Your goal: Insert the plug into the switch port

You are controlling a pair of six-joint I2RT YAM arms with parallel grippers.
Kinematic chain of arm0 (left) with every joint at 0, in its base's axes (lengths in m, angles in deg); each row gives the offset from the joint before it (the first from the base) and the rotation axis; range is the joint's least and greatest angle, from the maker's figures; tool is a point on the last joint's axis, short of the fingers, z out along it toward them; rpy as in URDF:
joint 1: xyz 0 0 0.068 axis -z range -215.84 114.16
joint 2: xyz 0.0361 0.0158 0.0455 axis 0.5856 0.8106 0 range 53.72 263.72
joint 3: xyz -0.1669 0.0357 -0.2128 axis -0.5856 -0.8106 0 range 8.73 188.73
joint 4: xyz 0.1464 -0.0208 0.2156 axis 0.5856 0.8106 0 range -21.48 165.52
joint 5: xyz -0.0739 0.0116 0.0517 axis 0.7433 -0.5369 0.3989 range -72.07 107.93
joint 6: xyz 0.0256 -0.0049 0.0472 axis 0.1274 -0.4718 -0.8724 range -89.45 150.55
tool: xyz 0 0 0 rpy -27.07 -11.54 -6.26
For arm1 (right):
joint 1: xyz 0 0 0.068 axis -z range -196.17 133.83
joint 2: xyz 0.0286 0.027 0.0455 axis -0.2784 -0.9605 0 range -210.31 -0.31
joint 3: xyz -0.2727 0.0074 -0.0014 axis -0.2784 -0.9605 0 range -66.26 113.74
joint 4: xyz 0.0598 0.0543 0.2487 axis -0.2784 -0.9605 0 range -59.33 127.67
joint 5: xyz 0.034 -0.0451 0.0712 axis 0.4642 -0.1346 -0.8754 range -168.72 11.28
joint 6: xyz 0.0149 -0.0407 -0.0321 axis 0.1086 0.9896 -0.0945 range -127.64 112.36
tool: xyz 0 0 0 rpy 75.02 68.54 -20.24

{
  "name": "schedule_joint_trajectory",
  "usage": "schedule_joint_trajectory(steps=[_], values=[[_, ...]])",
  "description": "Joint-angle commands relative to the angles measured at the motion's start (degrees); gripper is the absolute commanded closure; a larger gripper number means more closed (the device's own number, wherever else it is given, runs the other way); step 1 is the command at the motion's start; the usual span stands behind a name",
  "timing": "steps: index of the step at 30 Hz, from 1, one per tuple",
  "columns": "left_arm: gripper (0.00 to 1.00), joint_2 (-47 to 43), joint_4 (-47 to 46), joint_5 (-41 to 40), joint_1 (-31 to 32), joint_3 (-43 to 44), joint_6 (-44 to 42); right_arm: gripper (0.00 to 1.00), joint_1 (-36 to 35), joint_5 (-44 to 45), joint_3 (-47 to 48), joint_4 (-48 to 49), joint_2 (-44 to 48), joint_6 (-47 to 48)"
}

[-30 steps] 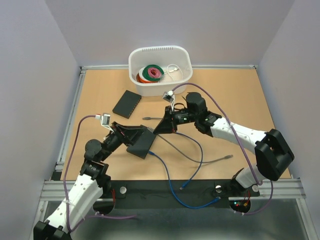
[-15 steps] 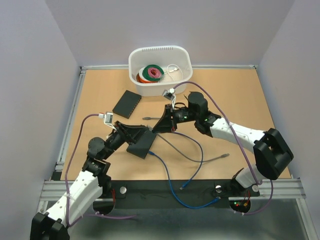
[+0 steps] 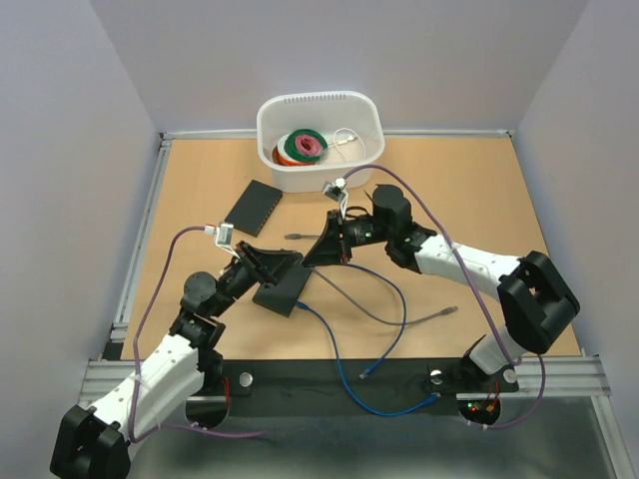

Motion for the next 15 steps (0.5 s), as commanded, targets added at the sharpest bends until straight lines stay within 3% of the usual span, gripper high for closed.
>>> schedule_joint_trajectory(steps=[1, 8, 15], values=[[0.53, 0.26, -4.54, -0.86, 0.53, 2.02, -0.58, 0.99, 0.12, -1.83, -0.71, 4.17, -0.04, -0.92], [0.60, 0.08, -5.16, -0.86, 0.89, 2.63, -0.75, 1.00, 0.04, -3.32, -0.36, 4.88, -1.53, -2.15], [0.77, 0.35, -5.24, -0.77, 1.24, 2.90, -0.84, 1.00, 0.12, -2.71, -0.44, 5.05, -1.45, -2.24]])
